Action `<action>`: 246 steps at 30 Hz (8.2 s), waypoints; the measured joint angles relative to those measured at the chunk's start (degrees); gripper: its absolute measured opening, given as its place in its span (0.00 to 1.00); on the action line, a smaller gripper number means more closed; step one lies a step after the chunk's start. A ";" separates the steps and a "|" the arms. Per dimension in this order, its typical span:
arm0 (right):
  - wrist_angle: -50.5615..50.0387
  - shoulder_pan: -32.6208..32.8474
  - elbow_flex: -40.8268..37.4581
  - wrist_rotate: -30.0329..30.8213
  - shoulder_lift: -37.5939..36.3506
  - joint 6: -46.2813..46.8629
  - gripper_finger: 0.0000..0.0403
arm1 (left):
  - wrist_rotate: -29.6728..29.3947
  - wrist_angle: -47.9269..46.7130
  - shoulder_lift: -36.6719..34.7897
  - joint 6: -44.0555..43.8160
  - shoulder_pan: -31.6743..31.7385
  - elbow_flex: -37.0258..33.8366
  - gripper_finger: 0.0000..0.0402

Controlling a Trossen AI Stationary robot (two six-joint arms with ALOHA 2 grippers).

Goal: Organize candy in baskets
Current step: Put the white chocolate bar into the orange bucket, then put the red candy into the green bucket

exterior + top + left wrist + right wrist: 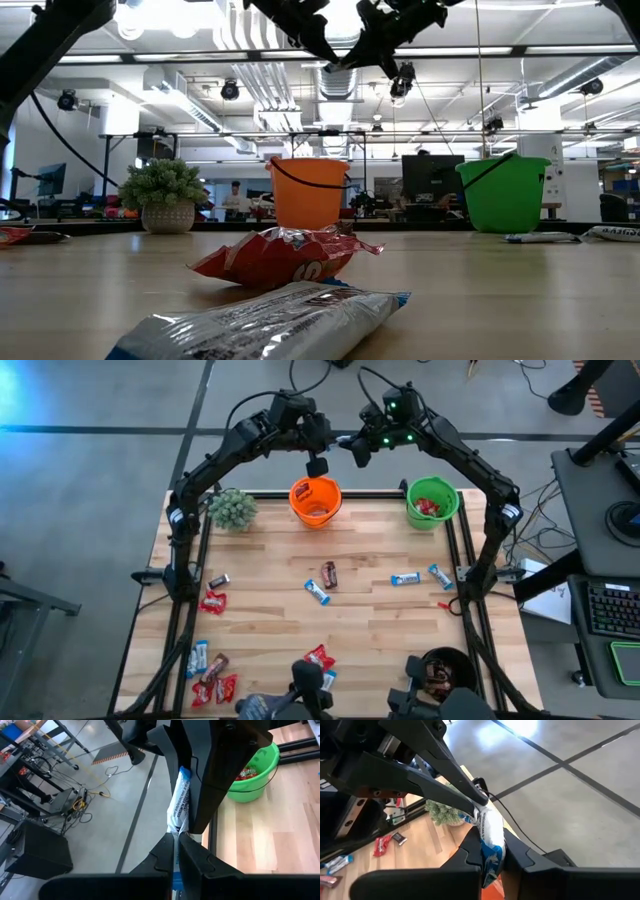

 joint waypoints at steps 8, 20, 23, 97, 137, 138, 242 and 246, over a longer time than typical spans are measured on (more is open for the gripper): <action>0.50 0.21 -0.35 -0.45 0.02 -0.02 0.04 | -3.43 -2.57 -0.11 1.31 0.04 0.11 0.00; 2.09 1.74 -0.48 -0.66 0.11 0.40 0.04 | -4.22 -4.47 -1.55 2.13 0.40 0.09 0.05; 2.25 2.20 -0.44 -0.85 -0.06 0.44 0.04 | -7.82 -5.92 -2.17 2.86 0.62 -0.02 0.10; 5.92 7.13 -6.05 -4.65 3.74 9.37 0.42 | -15.18 -22.08 -8.13 8.59 1.66 -0.02 0.24; -45.31 13.69 -6.01 25.20 -13.85 -2.02 0.41 | 4.74 -36.59 -6.91 -5.25 -6.23 -0.11 0.44; -46.07 13.85 -6.02 25.08 -14.03 -2.62 0.41 | 4.74 -38.29 -6.91 -6.29 -6.50 -0.11 0.43; -50.97 14.27 -6.27 20.33 -31.25 12.79 0.41 | 2.20 -28.64 22.19 -39.58 -57.82 -11.50 0.57; -50.97 14.26 -6.27 20.25 -31.75 13.29 0.41 | 2.20 -26.98 22.20 -39.48 -58.38 -11.97 0.57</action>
